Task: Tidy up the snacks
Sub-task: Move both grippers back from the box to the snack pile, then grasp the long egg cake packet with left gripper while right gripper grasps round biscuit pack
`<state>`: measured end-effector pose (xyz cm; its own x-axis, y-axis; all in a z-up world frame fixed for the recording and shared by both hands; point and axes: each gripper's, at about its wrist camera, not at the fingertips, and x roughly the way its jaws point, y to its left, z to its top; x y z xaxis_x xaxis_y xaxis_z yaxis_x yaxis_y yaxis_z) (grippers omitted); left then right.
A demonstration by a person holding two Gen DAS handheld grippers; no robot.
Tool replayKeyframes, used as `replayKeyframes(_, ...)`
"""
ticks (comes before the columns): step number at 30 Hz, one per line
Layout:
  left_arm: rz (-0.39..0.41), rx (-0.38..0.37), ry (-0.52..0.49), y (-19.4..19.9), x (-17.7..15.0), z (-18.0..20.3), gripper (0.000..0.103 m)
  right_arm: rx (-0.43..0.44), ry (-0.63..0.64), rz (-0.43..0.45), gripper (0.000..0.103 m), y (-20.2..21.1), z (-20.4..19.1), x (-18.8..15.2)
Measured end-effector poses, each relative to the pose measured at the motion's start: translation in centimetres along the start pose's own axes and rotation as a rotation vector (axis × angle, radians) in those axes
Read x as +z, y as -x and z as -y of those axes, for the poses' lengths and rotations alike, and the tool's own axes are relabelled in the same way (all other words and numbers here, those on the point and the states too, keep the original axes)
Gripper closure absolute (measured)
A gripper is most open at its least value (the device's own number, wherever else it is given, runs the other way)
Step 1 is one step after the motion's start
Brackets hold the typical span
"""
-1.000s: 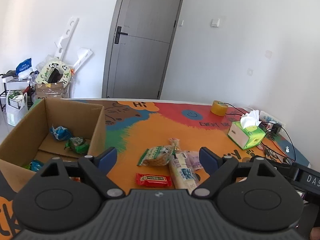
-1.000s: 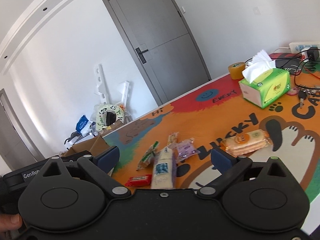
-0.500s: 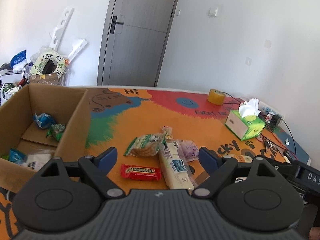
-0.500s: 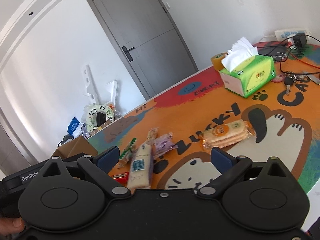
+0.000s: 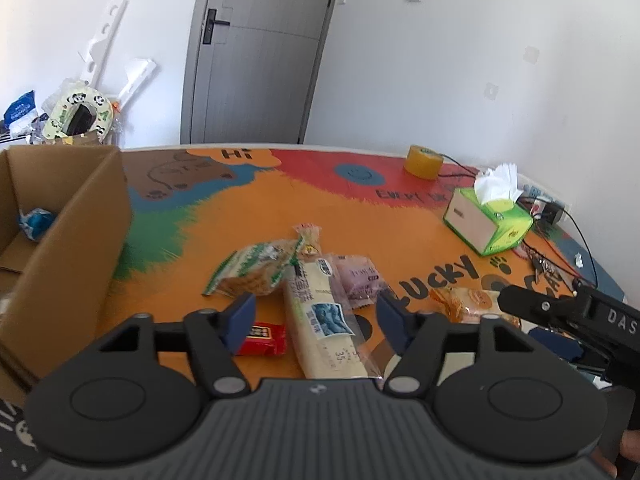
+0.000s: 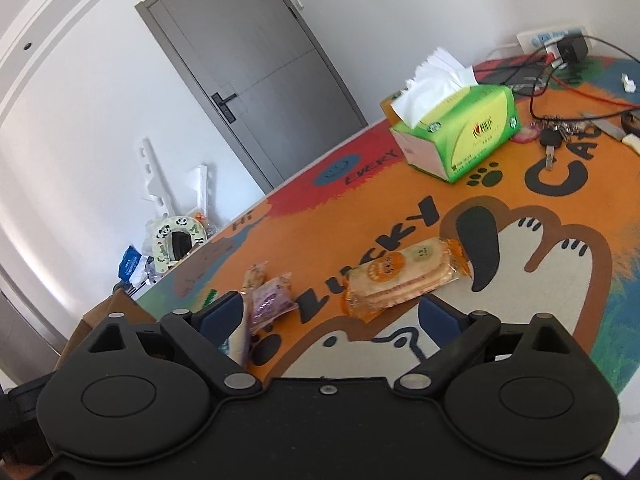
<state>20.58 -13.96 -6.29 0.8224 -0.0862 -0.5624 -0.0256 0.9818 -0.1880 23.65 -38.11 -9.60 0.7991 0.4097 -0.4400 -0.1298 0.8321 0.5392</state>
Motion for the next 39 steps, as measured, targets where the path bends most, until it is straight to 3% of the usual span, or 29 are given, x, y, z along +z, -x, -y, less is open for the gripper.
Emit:
replayKeyframes(6, -0.056, -0.013, 0.001, -2.3, -0.1, 0.5, 0.062, 0.001, -0.016, -0.024, 0.015, -1.7, 0.6, 0.4)
replayKeyframes(21, -0.138, 0.031, 0.007, -6.7, -0.6, 0.9, 0.057, -0.015, -0.028, -0.068, 0.019, -5.2, 1.3, 0.9)
replayKeyframes(28, -0.117, 0.053, -0.053, -7.3, -0.7, 1.6, 0.053, -0.068, -0.003, -0.056, 0.019, -6.5, 1.0, 1.7)
replayKeyframes(34, -0.109, 0.044, -0.045, -7.4, -0.4, 0.9, 0.071, -0.148, 0.068, -0.043, 0.018, -7.7, -0.1, 1.9)
replayKeyframes(37, -0.106, 0.038, -0.043, -7.4, -0.4, 0.9, 0.072, -0.192, 0.11, -0.031, 0.026, -7.9, -0.7, 1.5)
replayKeyframes(39, -0.107, 0.035, -0.038, -7.3, -0.4, 0.9, 0.073, -0.221, 0.136, -0.028, 0.038, -7.8, -0.8, 1.4)
